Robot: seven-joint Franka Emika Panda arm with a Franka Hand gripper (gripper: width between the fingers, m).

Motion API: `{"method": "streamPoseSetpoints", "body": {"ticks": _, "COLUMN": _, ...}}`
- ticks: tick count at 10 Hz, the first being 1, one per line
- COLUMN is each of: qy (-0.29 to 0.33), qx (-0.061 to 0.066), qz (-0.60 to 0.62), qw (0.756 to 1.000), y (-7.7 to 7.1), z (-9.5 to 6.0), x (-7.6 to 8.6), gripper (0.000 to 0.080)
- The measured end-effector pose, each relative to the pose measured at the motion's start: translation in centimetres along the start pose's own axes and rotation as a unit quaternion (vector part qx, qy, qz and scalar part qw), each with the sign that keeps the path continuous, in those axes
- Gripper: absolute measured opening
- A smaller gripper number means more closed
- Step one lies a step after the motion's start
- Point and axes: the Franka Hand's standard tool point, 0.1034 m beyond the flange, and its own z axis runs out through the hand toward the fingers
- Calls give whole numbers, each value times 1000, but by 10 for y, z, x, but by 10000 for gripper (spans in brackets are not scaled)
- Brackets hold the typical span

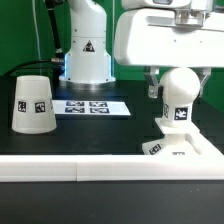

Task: Assemble lamp

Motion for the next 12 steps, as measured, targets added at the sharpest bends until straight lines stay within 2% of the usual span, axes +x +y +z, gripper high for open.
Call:
{"method": "streamPoseSetpoints", "body": {"ticks": 3, "qy": -7, "qx": -2, "qz": 171, "qw": 985, "y": 3, "z": -1, "x": -6, "gripper": 576}}
{"method": "streamPoseSetpoints", "body": {"ticks": 6, "qy": -14, "qx": -7, "qz": 273, "qw": 962, "y": 1, "z": 1, "x": -9, "gripper": 576}}
{"method": "streamPoseSetpoints", "body": {"ticks": 8, "qy": -14, "qx": -7, "qz": 314, "qw": 949, "y": 1, "z": 0, "x": -10, "gripper": 576}}
{"method": "streamPoseSetpoints", "body": {"ticks": 10, "qy": -14, "qx": -6, "qz": 312, "qw": 950, "y": 1, "z": 1, "x": -9, "gripper": 586}}
{"method": "streamPoseSetpoints", "body": {"ticks": 11, "qy": -15, "qx": -4, "qz": 313, "qw": 949, "y": 0, "z": 1, "x": -9, "gripper": 674}}
{"method": "streamPoseSetpoints", "body": {"ticks": 12, "qy": -12, "qx": -3, "qz": 300, "qw": 954, "y": 0, "z": 0, "x": -9, "gripper": 674}}
